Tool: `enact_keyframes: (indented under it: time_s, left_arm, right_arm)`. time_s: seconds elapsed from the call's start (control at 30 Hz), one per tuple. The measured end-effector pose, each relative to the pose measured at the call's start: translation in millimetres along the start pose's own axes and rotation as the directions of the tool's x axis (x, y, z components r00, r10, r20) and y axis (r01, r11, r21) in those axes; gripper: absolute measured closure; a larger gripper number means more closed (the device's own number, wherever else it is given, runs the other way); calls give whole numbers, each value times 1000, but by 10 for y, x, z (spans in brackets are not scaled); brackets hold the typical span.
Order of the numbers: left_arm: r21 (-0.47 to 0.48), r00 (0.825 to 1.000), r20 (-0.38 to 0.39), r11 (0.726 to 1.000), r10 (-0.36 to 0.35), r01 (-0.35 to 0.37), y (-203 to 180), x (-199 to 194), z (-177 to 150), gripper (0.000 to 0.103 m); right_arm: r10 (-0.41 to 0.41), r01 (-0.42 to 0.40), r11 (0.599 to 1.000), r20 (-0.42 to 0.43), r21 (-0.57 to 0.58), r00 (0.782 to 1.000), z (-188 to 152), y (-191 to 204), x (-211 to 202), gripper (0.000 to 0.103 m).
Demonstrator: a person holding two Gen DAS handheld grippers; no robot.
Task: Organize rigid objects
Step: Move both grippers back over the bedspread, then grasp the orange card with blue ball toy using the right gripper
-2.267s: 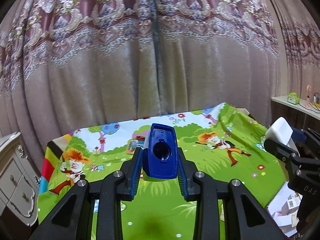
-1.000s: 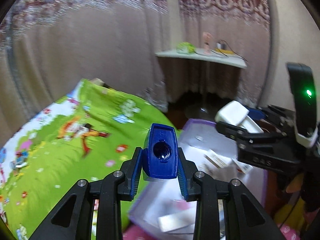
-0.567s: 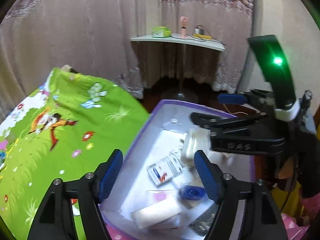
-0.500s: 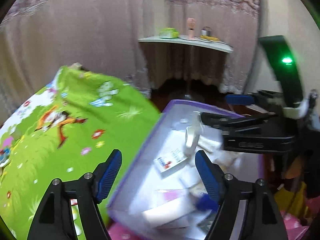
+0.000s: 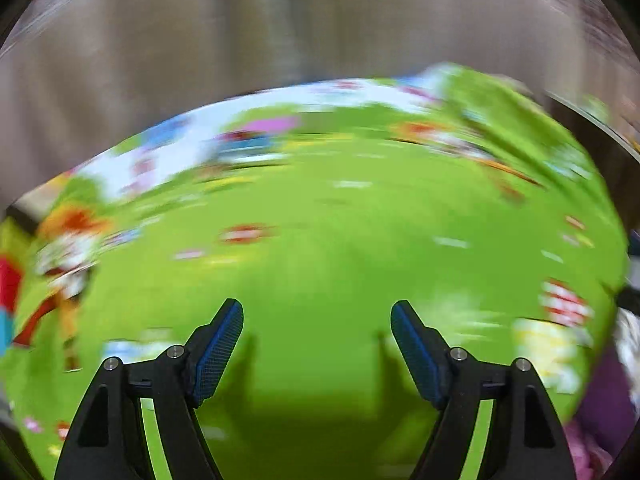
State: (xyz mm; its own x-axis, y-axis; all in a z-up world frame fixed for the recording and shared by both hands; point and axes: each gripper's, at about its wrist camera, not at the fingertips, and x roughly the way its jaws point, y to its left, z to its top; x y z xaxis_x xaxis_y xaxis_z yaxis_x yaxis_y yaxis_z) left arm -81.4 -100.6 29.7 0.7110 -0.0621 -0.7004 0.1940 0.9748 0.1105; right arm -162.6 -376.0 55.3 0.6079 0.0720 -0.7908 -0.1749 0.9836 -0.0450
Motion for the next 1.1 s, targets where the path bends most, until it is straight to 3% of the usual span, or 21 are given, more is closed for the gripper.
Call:
enact_keyframes:
  time_s: [0.17, 0.33, 0.43, 0.53, 0.63, 0.77, 0.97, 1.03, 1.07, 1.1]
  left_arm:
    - [-161, 990, -37, 977, 137, -141, 1053, 231, -1, 20]
    - [-248, 986, -122, 958, 117, -145, 1609, 462, -149, 20]
    - [-328, 990, -130, 940, 57, -97, 1751, 483, -203, 18]
    - [-317, 985, -150, 940, 84, -128, 1745, 484, -205, 16]
    - [-295, 976, -179, 939, 125, -174, 1697, 521, -175, 2]
    - [-330, 975, -191, 928, 115, -174, 1744, 551, -166, 0]
    - [-331, 975, -191, 928, 113, -173, 1725, 545, -159, 0]
    - [-331, 975, -190, 928, 113, -172, 1726, 546, -159, 0]
    - [-331, 975, -191, 928, 113, -172, 1726, 545, -159, 0]
    - [-331, 975, -191, 928, 113, -172, 1726, 543, -159, 0]
  right_arm:
    - [82, -84, 989, -20, -124, 996, 556, 570, 598, 21]
    - [165, -167, 973, -25, -158, 986, 1165, 904, 1205, 21]
    - [213, -218, 967, -47, -135, 976, 1502, 1033, 1522, 21]
    - [208, -209, 964, -20, -163, 978, 1855, 1254, 1721, 21]
    - [219, -193, 936, 57, -295, 974, 2190, 1597, 1775, 21]
    - [201, -142, 878, 83, -456, 976, 2565, 2004, 2062, 21]
    - [207, -166, 897, 57, -410, 977, 2918, 2248, 2456, 22]
    - [196, -158, 908, 61, -387, 979, 2963, 2255, 2532, 45]
    - [197, -158, 911, 65, -381, 978, 2967, 2242, 2547, 68]
    - [197, -161, 912, 57, -377, 979, 2966, 2230, 2547, 68]
